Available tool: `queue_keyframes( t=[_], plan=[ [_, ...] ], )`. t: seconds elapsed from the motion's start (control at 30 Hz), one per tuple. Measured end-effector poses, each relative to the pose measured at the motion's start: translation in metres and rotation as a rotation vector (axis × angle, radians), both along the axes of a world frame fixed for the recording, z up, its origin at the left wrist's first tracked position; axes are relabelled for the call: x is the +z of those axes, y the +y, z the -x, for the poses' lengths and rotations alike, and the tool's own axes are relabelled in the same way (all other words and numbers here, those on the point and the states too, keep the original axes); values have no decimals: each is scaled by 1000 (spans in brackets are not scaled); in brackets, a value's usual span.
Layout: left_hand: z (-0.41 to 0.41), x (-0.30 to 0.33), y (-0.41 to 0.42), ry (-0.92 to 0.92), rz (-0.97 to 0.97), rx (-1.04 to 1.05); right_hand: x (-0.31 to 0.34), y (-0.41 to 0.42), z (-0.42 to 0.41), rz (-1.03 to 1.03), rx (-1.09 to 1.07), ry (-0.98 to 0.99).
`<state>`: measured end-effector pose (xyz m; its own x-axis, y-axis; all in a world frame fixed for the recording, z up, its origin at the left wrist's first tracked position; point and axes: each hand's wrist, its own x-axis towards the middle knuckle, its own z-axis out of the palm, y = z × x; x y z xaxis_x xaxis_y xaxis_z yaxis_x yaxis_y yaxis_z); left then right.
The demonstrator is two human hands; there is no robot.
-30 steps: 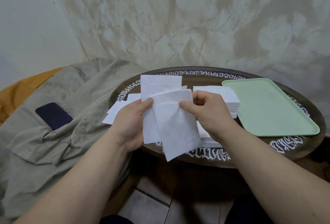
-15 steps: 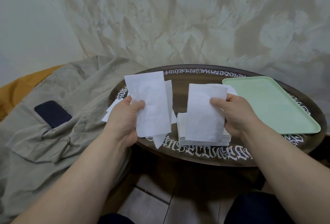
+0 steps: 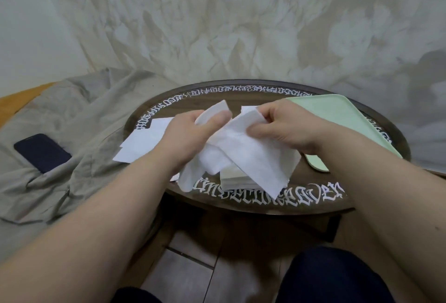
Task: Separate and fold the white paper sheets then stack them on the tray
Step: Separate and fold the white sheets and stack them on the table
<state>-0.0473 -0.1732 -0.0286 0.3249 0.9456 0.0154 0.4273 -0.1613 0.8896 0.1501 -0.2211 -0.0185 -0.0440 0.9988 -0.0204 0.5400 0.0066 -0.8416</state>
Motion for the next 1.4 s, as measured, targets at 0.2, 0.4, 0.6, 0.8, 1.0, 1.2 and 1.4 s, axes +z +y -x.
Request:
queue_keyframes(
  t=[0.2, 0.4, 0.6, 0.8, 1.0, 1.2, 1.4],
  plan=[
    [-4, -12, 9, -104, 153, 75, -1, 11, -7, 27, -95, 10],
    [-5, -43, 8, -266, 399, 287, -39, -3, -35, 335, -259, 364],
    [-18, -62, 1, -2, 395, 228, -68, -2, -39, 236, -534, 441],
    [-17, -76, 4, 147, 333, 242, -89, -4, -43, 232, -552, 315],
    [-15, -78, 10, 128, 302, 288, -95, -3, -44, 224, -553, 306],
    [-1, -50, 20, -168, 317, 497, -98, -3, -46, 193, -585, 130],
    [-6, -20, 18, -623, 434, 309, -52, -11, -14, -76, -516, 191]
  ],
)
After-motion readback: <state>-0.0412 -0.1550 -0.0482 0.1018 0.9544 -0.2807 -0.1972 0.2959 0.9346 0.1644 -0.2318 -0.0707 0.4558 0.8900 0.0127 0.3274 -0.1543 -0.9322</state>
